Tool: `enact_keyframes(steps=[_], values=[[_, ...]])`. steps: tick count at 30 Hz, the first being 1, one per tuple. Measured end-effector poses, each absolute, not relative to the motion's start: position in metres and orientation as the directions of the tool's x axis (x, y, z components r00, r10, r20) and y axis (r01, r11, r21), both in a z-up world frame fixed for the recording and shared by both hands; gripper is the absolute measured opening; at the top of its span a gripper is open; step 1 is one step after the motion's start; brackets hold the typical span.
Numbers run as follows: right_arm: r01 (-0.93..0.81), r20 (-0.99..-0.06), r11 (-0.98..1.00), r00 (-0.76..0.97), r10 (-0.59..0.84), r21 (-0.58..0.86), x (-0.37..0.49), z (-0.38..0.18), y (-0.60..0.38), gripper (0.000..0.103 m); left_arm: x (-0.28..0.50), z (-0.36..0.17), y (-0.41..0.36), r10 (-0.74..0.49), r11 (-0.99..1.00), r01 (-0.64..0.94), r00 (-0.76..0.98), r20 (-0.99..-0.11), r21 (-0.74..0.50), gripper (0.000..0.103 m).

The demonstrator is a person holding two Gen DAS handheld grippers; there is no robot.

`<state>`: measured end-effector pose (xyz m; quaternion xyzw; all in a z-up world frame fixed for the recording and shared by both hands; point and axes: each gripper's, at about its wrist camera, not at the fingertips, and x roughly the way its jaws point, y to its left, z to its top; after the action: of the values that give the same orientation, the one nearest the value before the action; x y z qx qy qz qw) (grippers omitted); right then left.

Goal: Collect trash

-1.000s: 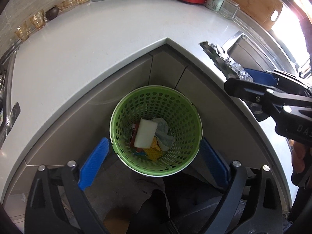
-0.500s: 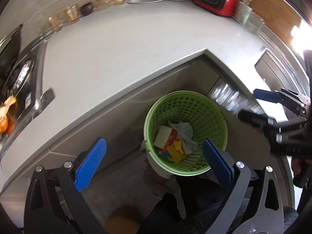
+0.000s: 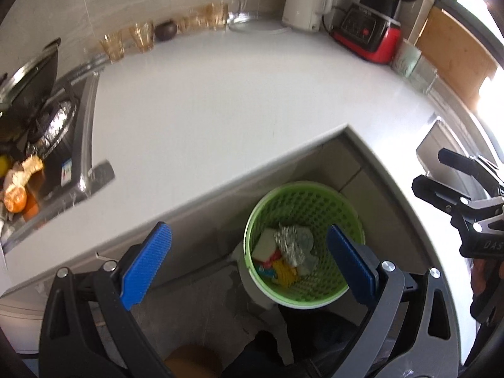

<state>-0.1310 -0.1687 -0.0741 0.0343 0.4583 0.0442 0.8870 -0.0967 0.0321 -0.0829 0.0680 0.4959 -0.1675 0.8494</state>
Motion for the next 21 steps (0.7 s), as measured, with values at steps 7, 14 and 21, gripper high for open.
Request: enact_keyframes(steps=[7, 14, 21], values=[[0.026, -0.774, 0.995, 0.630, 0.057, 0.094, -0.114, -0.038, -0.190, 0.101, -0.077, -0.043, 0.014, -0.229, 0.940, 0.338, 0.533, -0.814, -0.044, 0.095], [0.059, -0.719, 0.995, 0.695, 0.020, 0.085, -0.089, 0.002, -0.214, 0.101, -0.048, 0.005, -0.010, -0.225, 0.955, 0.294, 0.621, -0.750, -0.043, 0.095], [0.038, -0.669, 0.997, 0.743, 0.022, 0.075, -0.053, 0.031, -0.227, 0.101, -0.023, 0.036, -0.025, -0.191, 0.972, 0.231, 0.688, -0.700, -0.038, 0.095]])
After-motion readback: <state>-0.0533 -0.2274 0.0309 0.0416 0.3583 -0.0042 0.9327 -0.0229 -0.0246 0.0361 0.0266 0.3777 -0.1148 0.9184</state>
